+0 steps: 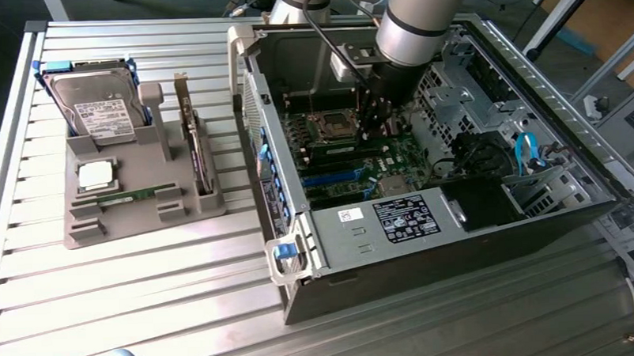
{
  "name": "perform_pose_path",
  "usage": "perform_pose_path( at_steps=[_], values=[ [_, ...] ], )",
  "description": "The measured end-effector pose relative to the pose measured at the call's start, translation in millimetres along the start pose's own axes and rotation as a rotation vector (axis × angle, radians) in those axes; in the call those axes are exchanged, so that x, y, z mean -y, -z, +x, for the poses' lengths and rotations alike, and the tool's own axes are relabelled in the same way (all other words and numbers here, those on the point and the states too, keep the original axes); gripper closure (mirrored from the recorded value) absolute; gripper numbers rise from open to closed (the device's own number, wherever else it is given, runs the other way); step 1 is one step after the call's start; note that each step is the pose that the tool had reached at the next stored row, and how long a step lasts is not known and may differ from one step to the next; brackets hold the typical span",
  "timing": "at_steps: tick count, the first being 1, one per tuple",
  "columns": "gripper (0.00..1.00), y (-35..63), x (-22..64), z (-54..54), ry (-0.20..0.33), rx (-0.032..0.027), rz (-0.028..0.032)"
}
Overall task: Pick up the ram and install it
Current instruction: 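Insert the ram into the slot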
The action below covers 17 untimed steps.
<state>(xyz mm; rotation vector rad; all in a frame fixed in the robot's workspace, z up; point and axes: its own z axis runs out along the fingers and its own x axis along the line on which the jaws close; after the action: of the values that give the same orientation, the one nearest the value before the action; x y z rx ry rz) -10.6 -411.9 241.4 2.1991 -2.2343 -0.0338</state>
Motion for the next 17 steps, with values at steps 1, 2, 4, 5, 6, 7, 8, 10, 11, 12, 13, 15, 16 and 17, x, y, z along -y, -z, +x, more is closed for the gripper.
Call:
perform_pose_path(
  at_steps=[1,2,4,5,6,7,8,10,11,12,13,15,16,17],
  values=[
    [0.88,0.0,0.0,-0.5,0.0,-0.0002,-0.0001],
    [0.88,0.0,0.0,-1.0,0.001,-0.0005,-0.0002],
    [0.88,-0.1,0.0,-1.3,0.001,-0.0004,-0.0001],
    [0.88,-0.1,0.0,-1.3,0.001,-0.0004,-0.0001],
    [0.88,-0.1,0.0,-1.3,0.001,-0.0005,-0.0002],
    [0.88,-0.2,0.0,-1.4,0.001,-0.0007,-0.0002],
    [0.88,-0.4,0.0,-1.4,0.002,-0.0007,-0.0002],
    [0.88,-0.6,0.0,-1.4,0.002,-0.0005,-0.0002],
    [0.88,-0.7,0.0,-1.3,0.002,-0.0004,-0.0001],
    [0.88,-0.7,0.0,-1.3,0.002,-0.0005,-0.0001],
    [0.88,-0.6,0.0,-1.3,0.002,-0.0006,-0.0002],
    [0.88,-0.7,0.0,-1.0,0.002,-0.0004,-0.0001],
    [0.88,-0.6,0.0,-0.8,0.002,-0.0005,-0.0001],
    [0.88,-0.6,0.0,-0.6,0.002,-0.0006,-0.0001]
  ],
)
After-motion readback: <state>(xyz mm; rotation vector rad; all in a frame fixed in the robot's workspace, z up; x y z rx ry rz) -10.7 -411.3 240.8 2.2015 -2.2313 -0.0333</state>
